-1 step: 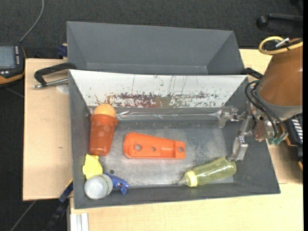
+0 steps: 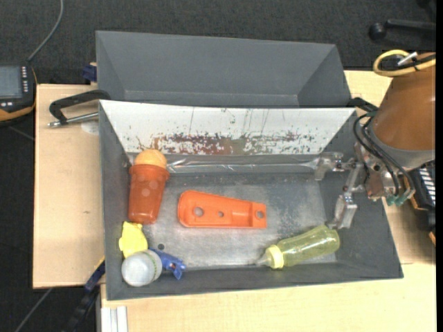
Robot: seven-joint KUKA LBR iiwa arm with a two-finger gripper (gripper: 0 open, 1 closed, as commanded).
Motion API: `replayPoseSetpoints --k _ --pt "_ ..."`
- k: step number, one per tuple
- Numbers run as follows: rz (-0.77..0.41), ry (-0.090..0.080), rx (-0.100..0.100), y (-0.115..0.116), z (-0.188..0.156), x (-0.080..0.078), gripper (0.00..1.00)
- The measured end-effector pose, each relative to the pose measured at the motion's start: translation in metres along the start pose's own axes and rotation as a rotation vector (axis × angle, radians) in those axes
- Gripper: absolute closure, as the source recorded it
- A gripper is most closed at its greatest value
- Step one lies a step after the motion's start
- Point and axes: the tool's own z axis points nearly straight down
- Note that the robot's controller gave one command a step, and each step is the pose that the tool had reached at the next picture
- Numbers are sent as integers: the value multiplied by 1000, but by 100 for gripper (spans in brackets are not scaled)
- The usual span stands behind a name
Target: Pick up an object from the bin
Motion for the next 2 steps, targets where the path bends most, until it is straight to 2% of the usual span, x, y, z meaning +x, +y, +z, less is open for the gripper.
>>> replayPoseSetpoints --k 1,2 --pt "-442 14 -8 70 99 7 100" --pt "-440 9 -5 68 97 5 100"
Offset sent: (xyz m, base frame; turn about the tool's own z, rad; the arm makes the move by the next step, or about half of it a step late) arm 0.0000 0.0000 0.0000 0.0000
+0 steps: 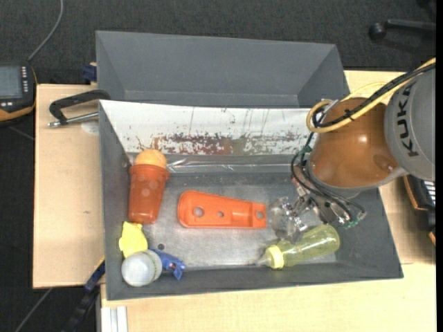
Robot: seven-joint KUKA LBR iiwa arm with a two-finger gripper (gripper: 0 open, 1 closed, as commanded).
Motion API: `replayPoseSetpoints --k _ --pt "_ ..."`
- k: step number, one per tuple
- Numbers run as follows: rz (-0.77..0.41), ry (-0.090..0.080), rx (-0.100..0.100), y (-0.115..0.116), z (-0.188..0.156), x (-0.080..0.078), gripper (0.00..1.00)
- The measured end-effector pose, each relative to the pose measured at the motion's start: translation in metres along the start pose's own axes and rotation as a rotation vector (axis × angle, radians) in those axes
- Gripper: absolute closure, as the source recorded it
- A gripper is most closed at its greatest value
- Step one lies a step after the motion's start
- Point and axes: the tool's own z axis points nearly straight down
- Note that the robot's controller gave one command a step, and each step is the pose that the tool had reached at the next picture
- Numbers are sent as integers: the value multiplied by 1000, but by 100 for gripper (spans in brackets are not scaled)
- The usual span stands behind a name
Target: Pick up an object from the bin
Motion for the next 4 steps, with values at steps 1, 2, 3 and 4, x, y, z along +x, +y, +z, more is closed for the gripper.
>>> replayPoseSetpoints --k 1,2,3,4 --pt "-72 -3 3 6 13 -33 100" --pt "-212 -2 -1 45 36 -59 0" --pt "-212 -2 -1 44 36 -59 0" --pt "-462 -12 1 59 50 -95 100"
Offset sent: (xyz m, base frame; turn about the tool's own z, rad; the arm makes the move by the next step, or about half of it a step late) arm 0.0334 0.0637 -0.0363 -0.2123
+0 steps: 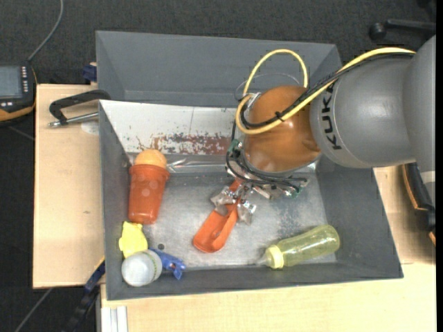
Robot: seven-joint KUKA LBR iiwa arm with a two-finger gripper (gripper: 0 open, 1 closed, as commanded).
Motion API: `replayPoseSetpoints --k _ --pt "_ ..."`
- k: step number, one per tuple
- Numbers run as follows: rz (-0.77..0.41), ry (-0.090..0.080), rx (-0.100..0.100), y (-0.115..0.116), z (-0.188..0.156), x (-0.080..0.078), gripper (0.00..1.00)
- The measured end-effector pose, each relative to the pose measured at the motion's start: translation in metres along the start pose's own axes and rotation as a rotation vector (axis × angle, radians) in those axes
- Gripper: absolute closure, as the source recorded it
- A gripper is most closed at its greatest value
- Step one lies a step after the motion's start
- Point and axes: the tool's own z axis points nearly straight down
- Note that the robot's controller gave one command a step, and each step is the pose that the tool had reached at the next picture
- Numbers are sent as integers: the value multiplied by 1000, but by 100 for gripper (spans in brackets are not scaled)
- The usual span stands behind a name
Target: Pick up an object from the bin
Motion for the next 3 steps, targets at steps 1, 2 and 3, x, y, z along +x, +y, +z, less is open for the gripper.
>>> replayPoseSetpoints --k 1,2,3 --pt "0 0 0 0 0 0 100" --pt "-16 -1 0 0 -3 2 100" --pt "-25 -2 1 1 -1 -2 100"
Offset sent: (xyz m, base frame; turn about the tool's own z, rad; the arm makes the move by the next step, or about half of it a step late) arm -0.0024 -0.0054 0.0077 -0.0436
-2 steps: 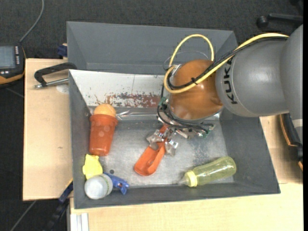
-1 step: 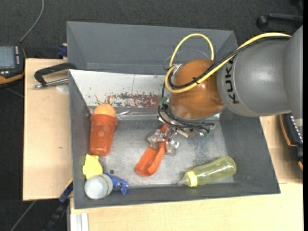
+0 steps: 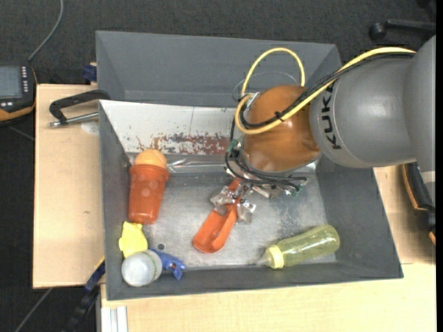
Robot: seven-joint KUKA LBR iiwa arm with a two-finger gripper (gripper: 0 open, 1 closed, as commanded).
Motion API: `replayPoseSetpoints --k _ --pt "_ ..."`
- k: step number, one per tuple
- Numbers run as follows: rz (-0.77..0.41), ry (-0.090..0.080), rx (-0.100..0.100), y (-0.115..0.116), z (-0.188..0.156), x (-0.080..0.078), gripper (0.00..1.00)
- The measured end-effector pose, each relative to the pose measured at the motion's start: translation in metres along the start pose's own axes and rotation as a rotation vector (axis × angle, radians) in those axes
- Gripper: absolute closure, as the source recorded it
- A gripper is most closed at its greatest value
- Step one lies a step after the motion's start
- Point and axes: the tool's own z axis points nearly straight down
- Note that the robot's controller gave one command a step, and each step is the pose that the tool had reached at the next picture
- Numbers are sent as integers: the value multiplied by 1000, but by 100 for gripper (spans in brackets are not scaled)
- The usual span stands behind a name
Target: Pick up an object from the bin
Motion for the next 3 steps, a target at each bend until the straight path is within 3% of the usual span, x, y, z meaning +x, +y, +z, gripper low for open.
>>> replayPoseSetpoints --k 1,3 --pt "-30 -1 -1 1 -2 3 100" --pt "-124 -9 3 -18 1 3 100"
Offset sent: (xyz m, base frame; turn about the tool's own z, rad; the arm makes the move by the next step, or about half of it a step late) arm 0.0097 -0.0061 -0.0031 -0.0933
